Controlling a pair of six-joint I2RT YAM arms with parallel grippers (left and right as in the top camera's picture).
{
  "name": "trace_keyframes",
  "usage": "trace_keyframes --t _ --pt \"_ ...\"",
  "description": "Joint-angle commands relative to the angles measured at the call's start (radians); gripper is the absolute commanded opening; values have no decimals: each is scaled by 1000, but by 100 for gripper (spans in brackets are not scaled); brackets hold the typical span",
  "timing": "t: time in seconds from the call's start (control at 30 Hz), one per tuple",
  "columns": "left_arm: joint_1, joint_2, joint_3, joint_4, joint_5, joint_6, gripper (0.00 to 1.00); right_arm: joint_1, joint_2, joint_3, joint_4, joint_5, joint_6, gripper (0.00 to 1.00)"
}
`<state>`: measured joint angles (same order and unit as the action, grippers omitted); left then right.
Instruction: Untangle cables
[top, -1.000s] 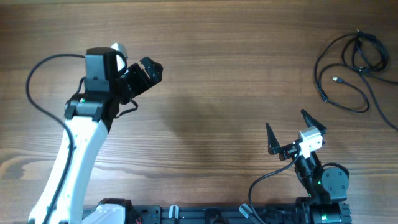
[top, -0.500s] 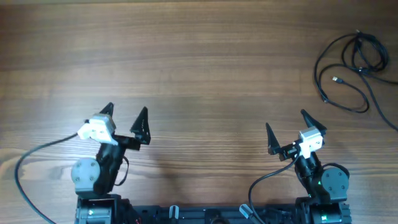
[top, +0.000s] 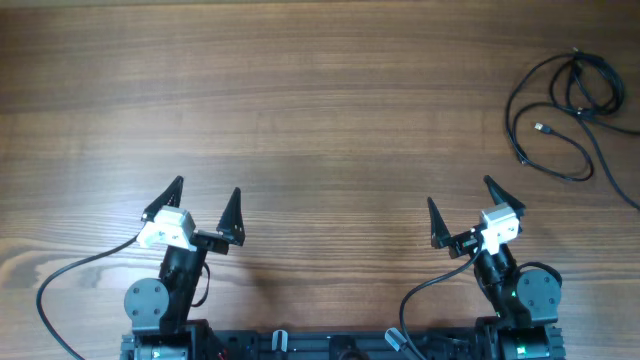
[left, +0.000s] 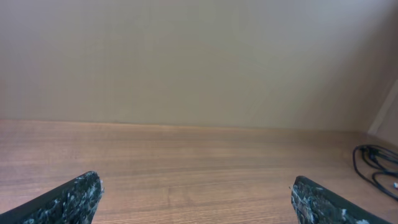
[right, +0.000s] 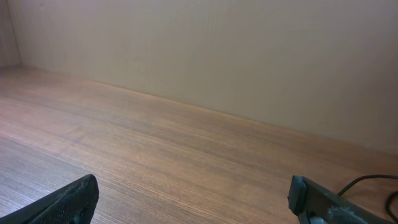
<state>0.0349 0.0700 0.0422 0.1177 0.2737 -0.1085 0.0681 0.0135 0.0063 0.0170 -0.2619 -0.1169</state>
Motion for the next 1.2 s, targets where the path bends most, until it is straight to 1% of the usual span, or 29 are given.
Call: trace_keyframes --t 0.0,0.07,0.17,0.27,1.17 --pt "6 -60 -36 -24 -6 27 100 -4 -9 -1 5 -16 12 100" --pt "6 -67 -36 -35 -6 27 100 -4 -9 -1 5 -16 12 100" --pt "5 -67 -36 -176 -6 22 100 -4 -9 -1 5 -16 12 100" --pt "5 -67 -36 -171 -3 0 100 -4 -9 -1 5 -16 12 100" --pt "6 -64 -36 -171 -3 0 100 -4 -9 -1 5 -16 12 100"
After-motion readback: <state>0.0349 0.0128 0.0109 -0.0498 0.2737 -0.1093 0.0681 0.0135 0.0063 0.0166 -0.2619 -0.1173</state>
